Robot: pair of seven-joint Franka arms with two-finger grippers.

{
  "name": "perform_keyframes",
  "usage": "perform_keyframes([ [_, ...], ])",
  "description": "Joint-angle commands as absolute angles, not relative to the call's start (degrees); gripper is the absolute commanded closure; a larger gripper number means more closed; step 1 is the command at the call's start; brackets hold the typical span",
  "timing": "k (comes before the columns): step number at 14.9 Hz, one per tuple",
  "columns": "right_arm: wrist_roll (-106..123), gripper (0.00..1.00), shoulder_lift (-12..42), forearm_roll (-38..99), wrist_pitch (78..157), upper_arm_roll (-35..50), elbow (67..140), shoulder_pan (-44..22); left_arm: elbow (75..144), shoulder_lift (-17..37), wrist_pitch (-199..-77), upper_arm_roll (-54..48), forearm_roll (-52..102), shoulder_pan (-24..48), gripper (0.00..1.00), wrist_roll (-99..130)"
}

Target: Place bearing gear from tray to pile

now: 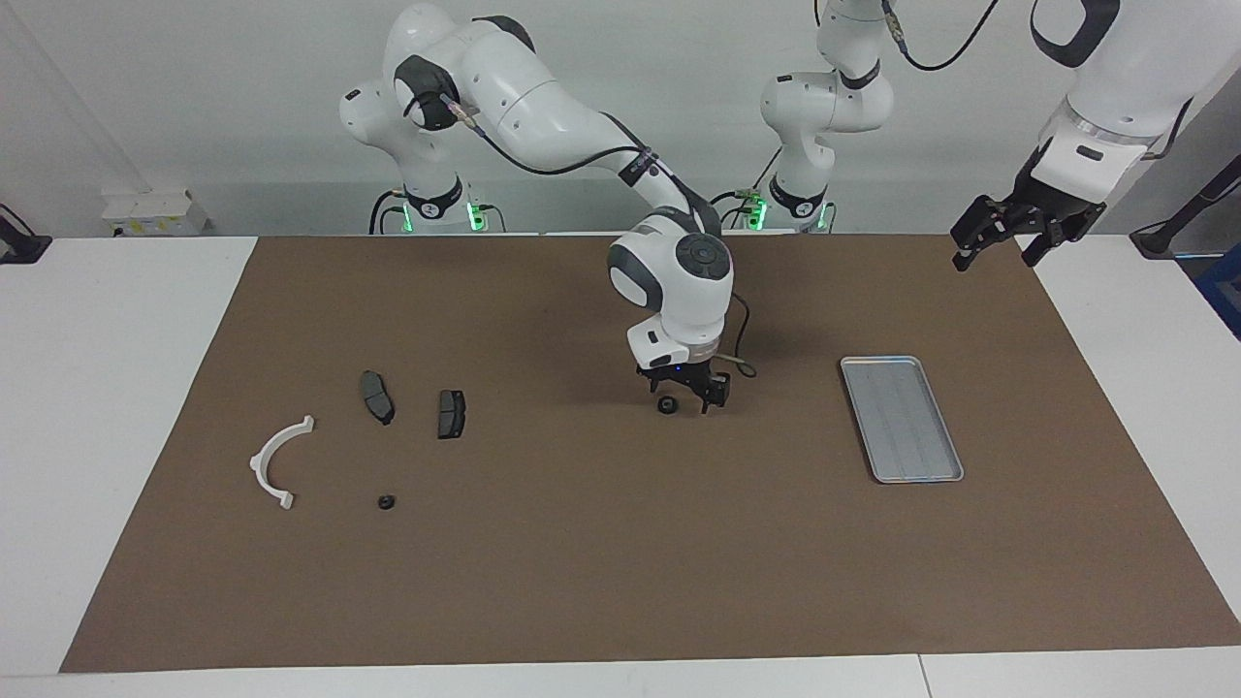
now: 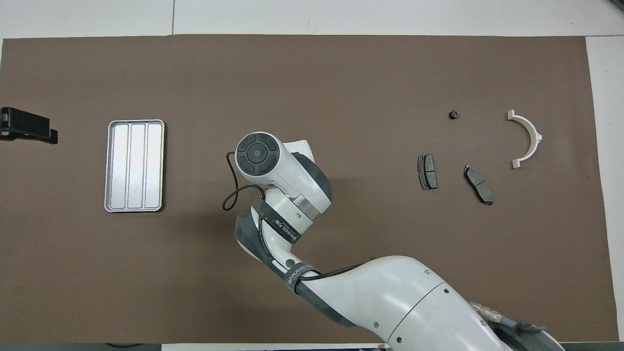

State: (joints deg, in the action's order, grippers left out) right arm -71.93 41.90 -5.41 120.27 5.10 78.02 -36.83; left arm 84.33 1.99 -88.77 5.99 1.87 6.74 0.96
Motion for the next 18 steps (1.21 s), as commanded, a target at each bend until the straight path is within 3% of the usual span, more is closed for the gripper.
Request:
perform_keyframes([
  [1,-72.4,0.0,42.0,-6.9,121.0,5.3,79.1,-36.0,83.6,1.6,-89.9,6.2,2.9,6.9,0.0,0.8],
  [4,-72.4,0.0,42.0,-6.9,121.4,5.3,80.0,-36.0,83.5,1.7,-90.4,5.9,2.5,7.0,0.0,0.7],
  [5,-72.4,0.05,42.0,-6.9,121.3,5.3,80.2,-36.1,83.4,1.8,-90.4,5.8,2.5,6.9,0.0,0.7],
  [7,-72.3,0.29,42.0,-6.9,121.2,5.3,80.2,-35.6,82.5,2.8,-89.0,5.7,2.5,7.0,0.0,0.7],
  [9,-72.3,0.67,41.9,-6.9,121.1,5.3,80.2,-35.2,82.4,2.8,-86.6,5.5,2.5,7.1,0.0,0.7],
  [12,-71.5,1.0,41.9,-6.8,121.4,5.3,80.2,-34.8,82.5,2.6,-85.3,4.7,1.9,7.7,0.0,0.7],
  [18,-70.2,1.0,41.8,-6.8,120.9,5.2,79.4,-34.0,82.9,4.1,-89.0,4.7,1.4,8.4,0.01,0.7],
])
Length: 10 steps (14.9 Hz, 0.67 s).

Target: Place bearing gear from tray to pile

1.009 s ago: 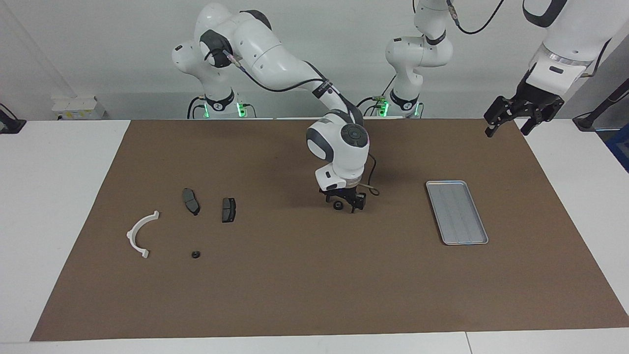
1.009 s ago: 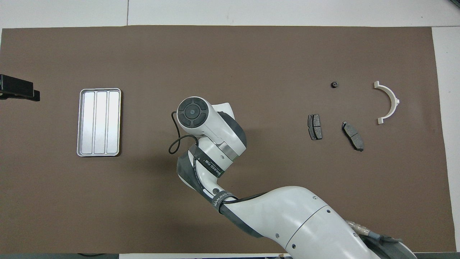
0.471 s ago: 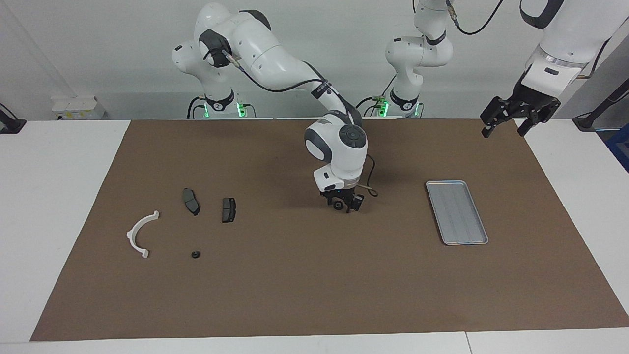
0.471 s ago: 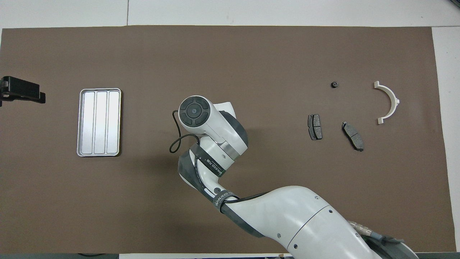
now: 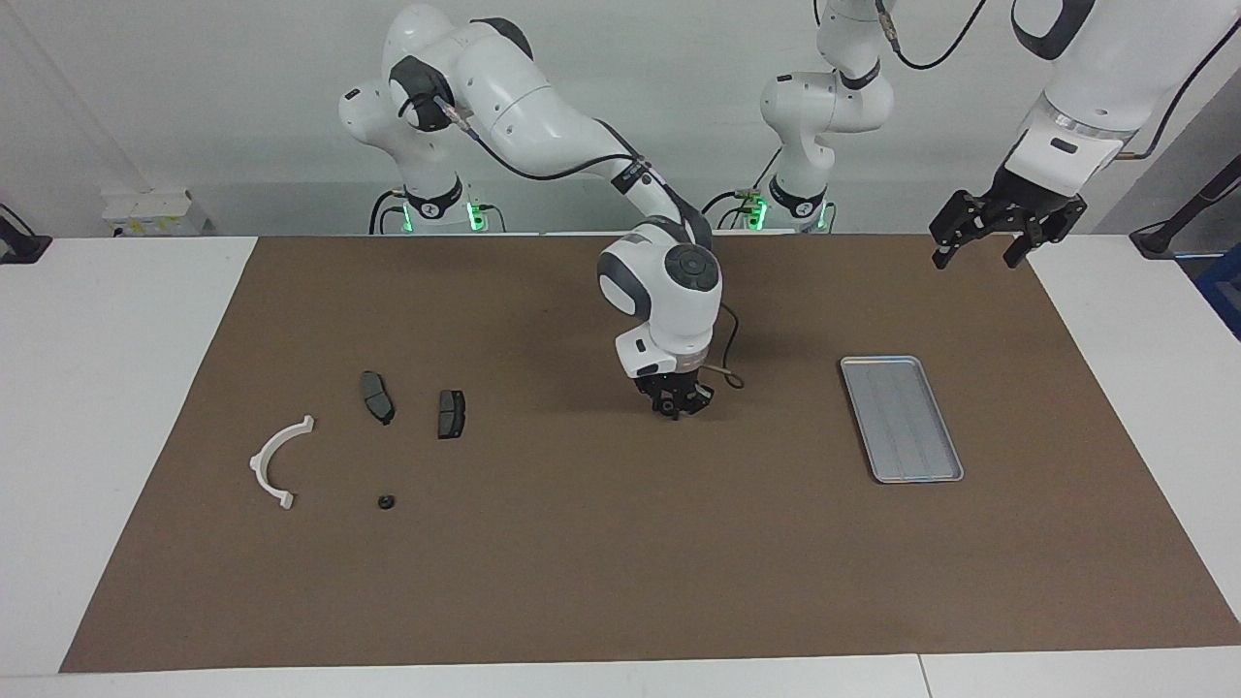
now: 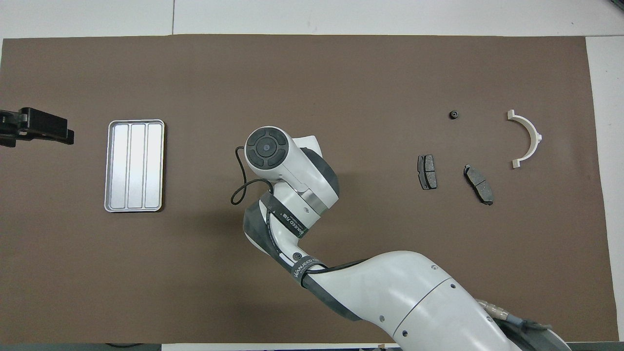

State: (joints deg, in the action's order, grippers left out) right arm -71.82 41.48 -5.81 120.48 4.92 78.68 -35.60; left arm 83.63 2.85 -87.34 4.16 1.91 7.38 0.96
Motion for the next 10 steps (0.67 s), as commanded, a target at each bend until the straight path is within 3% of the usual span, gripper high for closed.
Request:
perform_keyframes([
  [1,-67.7,1.0,41.1,-6.8,118.8,5.0,79.2,-32.8,83.0,4.1,-89.8,4.5,1.3,8.4,0.01,0.6],
  [5,-42.3,1.0,37.5,-6.1,105.0,5.4,72.9,-21.0,82.6,4.7,-90.7,4.5,1.4,8.4,0.01,0.5],
  [10,-19.3,1.0,36.7,-5.9,107.7,5.3,74.8,-9.9,83.6,4.5,-93.2,4.5,1.7,8.3,0.01,0.1],
])
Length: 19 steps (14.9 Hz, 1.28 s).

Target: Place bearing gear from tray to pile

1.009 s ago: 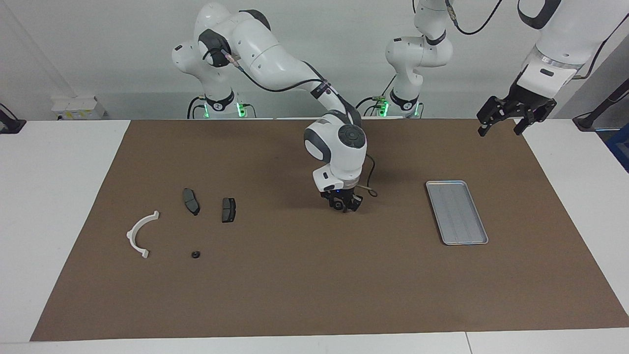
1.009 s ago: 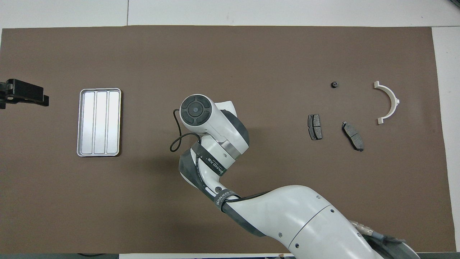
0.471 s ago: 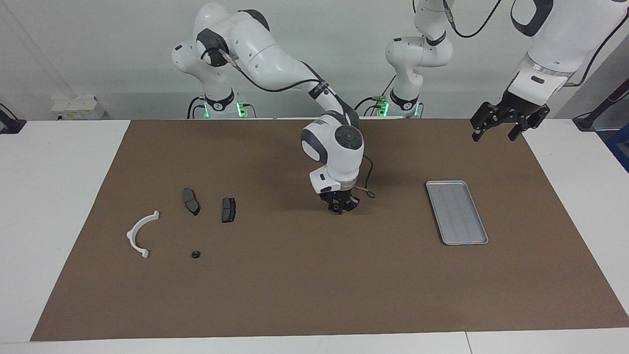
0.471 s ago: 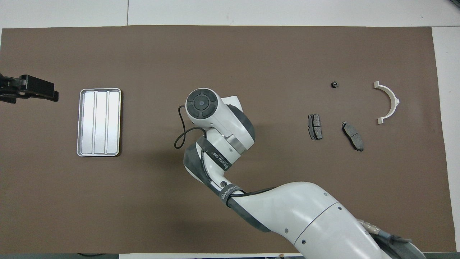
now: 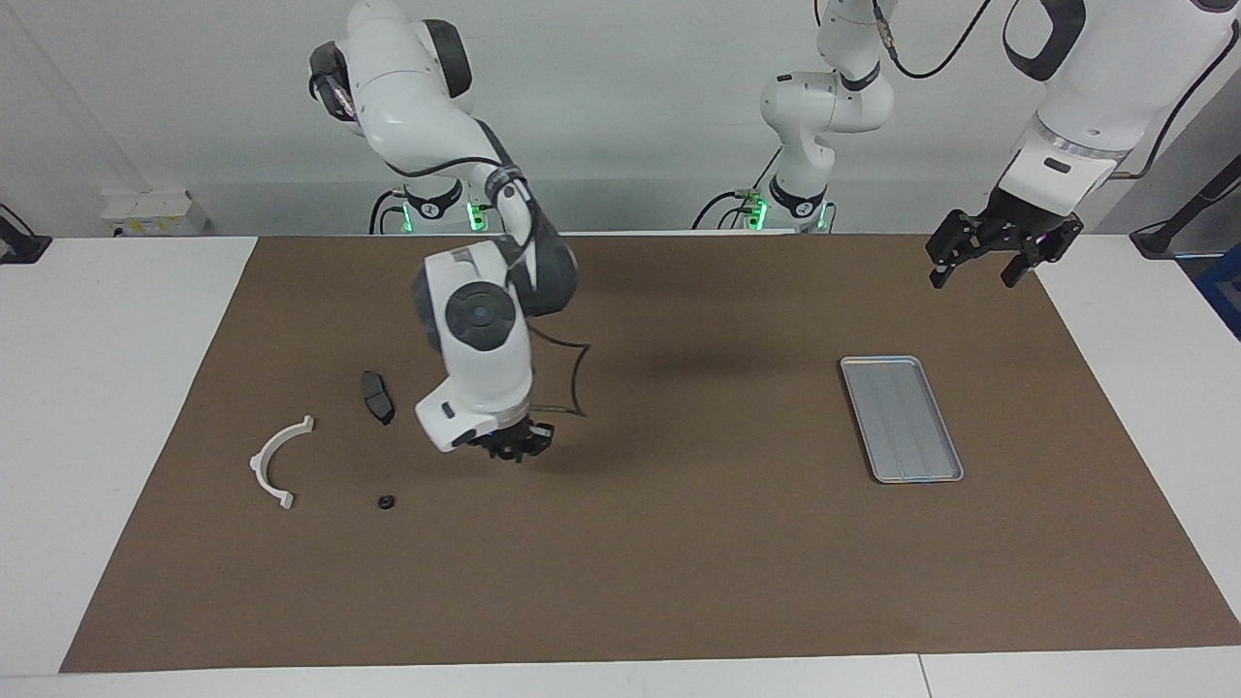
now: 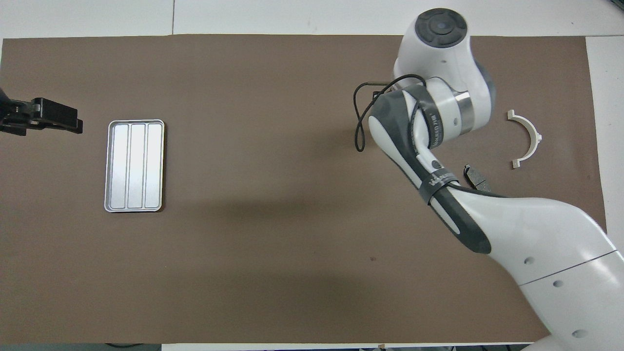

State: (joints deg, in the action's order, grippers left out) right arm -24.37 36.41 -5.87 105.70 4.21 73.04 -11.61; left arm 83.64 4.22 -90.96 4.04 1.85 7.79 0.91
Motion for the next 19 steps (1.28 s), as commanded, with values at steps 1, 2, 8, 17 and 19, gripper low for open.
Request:
perform_keyframes([
  [1,-16.7,1.0,36.4,-6.0,109.2,5.3,76.4,-8.3,84.8,4.1,-94.8,4.5,1.7,8.4,0.01,0.1],
  [2,-14.6,1.0,36.4,-5.9,111.1,5.3,77.8,-7.0,85.0,4.1,-95.2,4.5,1.7,8.4,0.01,0.1],
  [8,-13.4,1.0,36.2,-5.9,123.4,5.3,86.6,-5.8,85.7,3.9,-95.8,4.6,1.7,8.3,0.01,0.3],
  [17,-13.8,0.0,36.1,-6.0,124.2,5.3,86.9,-5.8,86.5,3.7,-95.7,-4.0,1.5,-0.9,0.01,0.1],
  [19,-13.9,0.0,35.3,-5.9,124.0,5.3,86.9,-5.8,87.1,3.4,-96.4,-4.3,1.5,-1.4,0.01,0.1],
])
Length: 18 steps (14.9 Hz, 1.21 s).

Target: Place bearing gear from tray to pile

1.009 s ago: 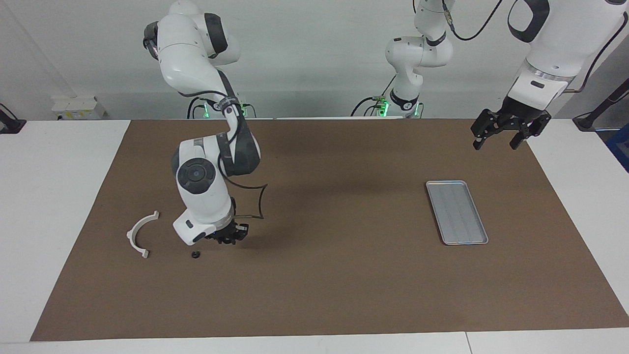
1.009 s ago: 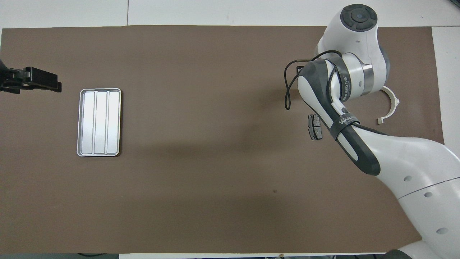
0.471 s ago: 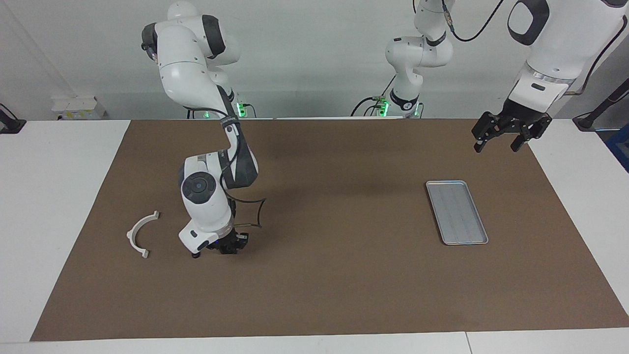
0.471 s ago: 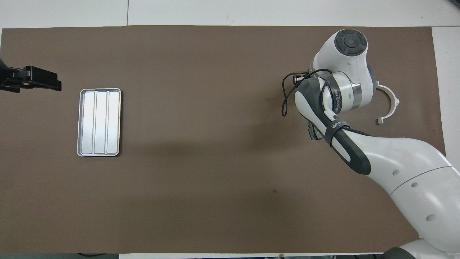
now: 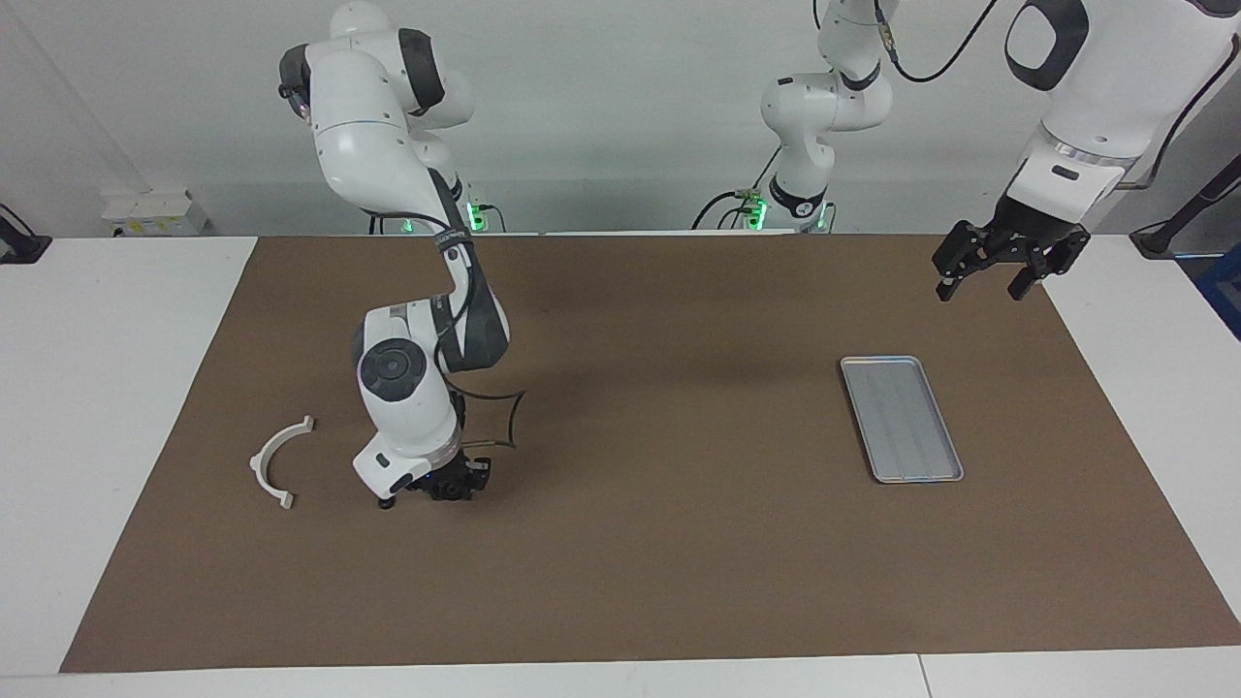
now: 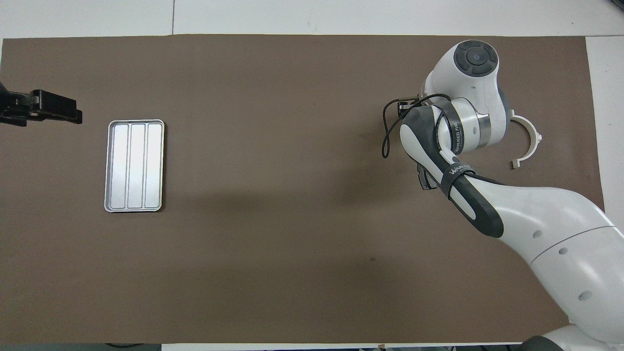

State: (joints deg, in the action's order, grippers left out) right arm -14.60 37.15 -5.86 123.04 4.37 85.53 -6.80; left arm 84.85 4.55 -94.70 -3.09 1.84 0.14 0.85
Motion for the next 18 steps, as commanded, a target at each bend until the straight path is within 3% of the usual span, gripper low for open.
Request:
perform_keyframes([
  [1,-13.9,0.0,35.1,-6.0,123.9,5.3,86.9,-5.8,87.4,3.3,-96.7,-4.3,1.5,-1.3,0.01,0.1],
  [13,-13.3,0.0,32.6,-6.0,121.9,5.3,87.1,-2.6,90.4,1.7,-97.2,-3.9,1.0,-1.5,0.0,-0.5],
  [15,-13.3,0.0,30.2,-6.0,121.2,5.2,88.4,-2.5,90.4,1.7,-98.6,-4.0,-0.3,-1.4,0.0,-0.7],
  [18,-13.0,0.0,20.8,-5.9,118.4,5.2,94.5,-1.2,88.7,2.2,-96.2,-4.0,-0.4,-0.7,0.0,-0.5],
])
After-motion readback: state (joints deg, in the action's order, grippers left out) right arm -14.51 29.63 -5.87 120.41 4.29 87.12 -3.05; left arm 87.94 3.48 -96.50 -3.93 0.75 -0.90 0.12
